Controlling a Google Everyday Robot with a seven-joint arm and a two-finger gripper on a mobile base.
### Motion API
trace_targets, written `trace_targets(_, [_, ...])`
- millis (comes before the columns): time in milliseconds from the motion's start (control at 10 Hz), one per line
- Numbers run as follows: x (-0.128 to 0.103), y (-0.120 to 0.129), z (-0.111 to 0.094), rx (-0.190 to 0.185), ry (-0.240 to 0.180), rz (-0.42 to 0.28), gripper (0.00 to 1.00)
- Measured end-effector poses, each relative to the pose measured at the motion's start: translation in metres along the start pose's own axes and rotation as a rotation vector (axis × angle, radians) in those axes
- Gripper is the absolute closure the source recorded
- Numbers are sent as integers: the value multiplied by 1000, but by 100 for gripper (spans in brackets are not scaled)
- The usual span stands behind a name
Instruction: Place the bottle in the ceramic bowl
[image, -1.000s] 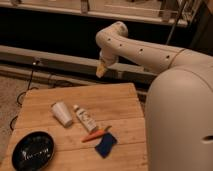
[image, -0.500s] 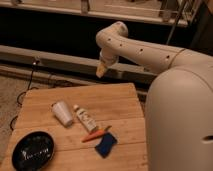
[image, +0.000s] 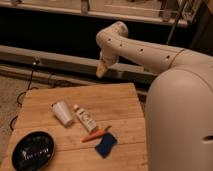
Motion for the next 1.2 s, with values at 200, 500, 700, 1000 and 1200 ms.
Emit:
trace_targets(200, [1, 0, 1, -1, 2, 0, 20])
trace_targets(500, [2, 5, -1, -1, 2, -11, 20])
trace_targets(700, [8, 34, -11, -13, 7, -64, 20])
trace_targets(1000, [50, 134, -33, -69, 50, -171, 20])
trace_targets(1200, [85, 206, -32, -151, 104, -210, 20])
